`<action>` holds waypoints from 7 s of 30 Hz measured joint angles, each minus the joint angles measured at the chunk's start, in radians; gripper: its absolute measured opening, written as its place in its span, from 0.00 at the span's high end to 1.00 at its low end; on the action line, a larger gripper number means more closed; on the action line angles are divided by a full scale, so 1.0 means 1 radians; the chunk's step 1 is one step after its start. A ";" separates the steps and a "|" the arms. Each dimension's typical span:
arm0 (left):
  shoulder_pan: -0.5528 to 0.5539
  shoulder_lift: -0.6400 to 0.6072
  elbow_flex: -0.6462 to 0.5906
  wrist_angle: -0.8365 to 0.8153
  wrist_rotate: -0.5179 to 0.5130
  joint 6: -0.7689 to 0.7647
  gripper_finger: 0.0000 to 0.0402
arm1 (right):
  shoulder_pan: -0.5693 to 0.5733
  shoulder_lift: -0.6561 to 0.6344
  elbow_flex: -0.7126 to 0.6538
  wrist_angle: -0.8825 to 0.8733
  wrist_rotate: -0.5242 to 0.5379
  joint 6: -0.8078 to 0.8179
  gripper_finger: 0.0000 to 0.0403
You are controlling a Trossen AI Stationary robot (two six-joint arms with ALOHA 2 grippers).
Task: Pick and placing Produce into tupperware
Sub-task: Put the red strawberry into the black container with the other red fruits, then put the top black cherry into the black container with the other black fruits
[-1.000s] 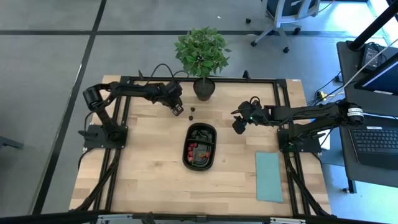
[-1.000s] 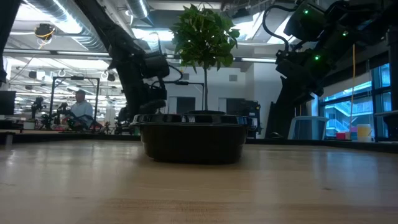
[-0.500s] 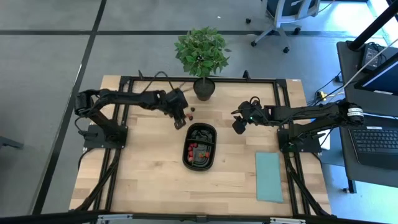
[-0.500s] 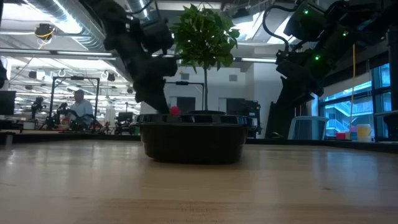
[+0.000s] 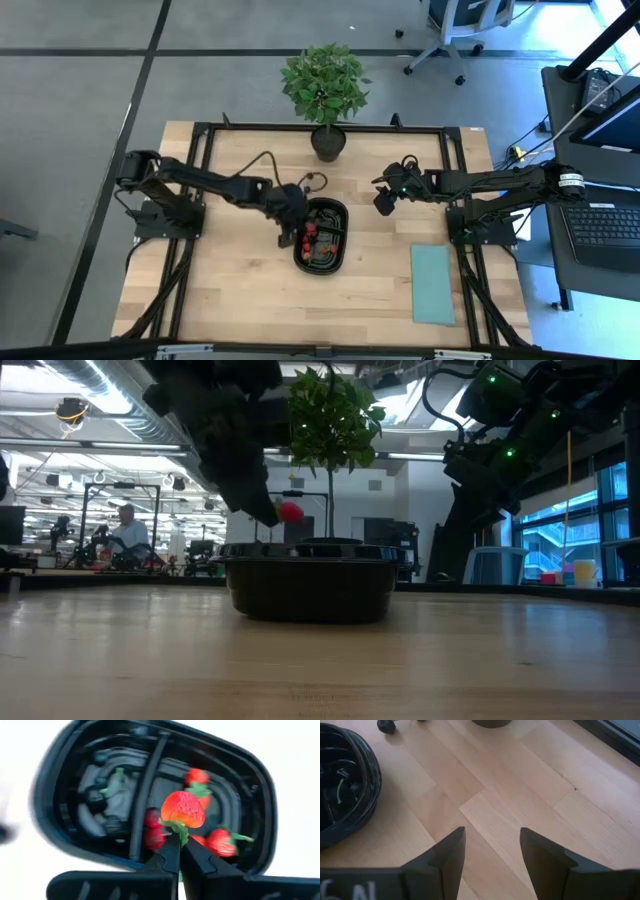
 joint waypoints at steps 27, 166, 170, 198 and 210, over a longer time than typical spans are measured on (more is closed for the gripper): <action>-0.115 0.056 0.001 0.089 -0.049 -0.037 1.00 | 0.000 0.000 0.000 0.001 0.000 0.026 0.53; 0.467 0.294 0.128 0.095 -0.053 0.602 0.43 | -0.054 0.000 0.000 0.268 0.003 -0.211 0.53; 0.449 0.306 0.128 0.100 -0.056 0.603 0.43 | -0.054 0.000 0.000 0.272 0.003 -0.212 0.53; 0.434 0.362 0.130 0.095 -0.062 0.568 0.58 | -0.054 0.000 0.000 0.272 0.003 -0.207 0.53; 0.433 0.362 0.129 0.096 -0.071 0.569 0.77 | -0.053 0.000 0.000 0.271 0.003 -0.207 0.53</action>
